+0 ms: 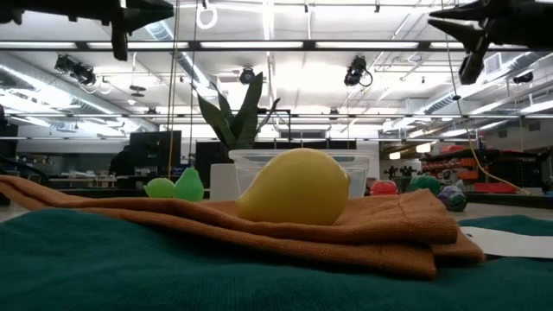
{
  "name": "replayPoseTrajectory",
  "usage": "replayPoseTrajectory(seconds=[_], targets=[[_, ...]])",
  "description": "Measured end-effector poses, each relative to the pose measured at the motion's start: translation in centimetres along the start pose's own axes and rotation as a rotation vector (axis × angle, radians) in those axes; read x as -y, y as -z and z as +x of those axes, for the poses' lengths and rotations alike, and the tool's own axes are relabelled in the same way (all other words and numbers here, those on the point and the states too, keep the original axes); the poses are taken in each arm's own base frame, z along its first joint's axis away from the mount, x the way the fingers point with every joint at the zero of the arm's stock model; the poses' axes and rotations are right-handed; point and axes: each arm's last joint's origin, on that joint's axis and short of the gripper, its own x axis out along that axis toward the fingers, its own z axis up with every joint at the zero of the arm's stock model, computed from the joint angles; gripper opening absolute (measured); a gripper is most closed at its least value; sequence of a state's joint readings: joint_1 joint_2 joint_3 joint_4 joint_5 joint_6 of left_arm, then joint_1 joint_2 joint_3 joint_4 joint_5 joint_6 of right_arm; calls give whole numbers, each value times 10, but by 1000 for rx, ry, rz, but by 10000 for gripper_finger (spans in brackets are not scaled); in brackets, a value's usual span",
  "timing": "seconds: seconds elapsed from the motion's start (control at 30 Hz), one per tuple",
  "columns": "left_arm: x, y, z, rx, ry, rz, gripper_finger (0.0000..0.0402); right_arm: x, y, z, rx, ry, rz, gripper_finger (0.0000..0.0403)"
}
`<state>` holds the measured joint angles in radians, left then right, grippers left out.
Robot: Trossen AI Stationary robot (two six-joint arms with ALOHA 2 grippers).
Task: Pick and placing Produce into tupperware
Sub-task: Put the cabbage into the transparent bin
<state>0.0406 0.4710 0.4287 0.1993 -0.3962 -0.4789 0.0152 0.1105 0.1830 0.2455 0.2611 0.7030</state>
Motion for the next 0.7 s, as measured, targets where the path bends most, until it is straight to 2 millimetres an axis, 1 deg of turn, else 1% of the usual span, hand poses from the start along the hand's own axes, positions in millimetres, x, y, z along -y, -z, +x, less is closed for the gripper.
replayPoseTrajectory(seconds=[0.17,0.3,0.5,0.6,0.7], targets=[[-3,-7,8,-76,-113,33,46,-17,-16,16,-113,112,-123,0],[-3,-15,12,-90,-163,41,50,-33,-31,33,-207,186,-223,0],[1,-29,16,-87,-199,57,50,-58,-53,61,-315,213,-369,0],[3,-37,15,-91,-213,83,48,-67,-63,74,-354,248,-415,0],[5,-46,13,-104,-239,95,50,-71,-73,85,-394,328,-417,0]])
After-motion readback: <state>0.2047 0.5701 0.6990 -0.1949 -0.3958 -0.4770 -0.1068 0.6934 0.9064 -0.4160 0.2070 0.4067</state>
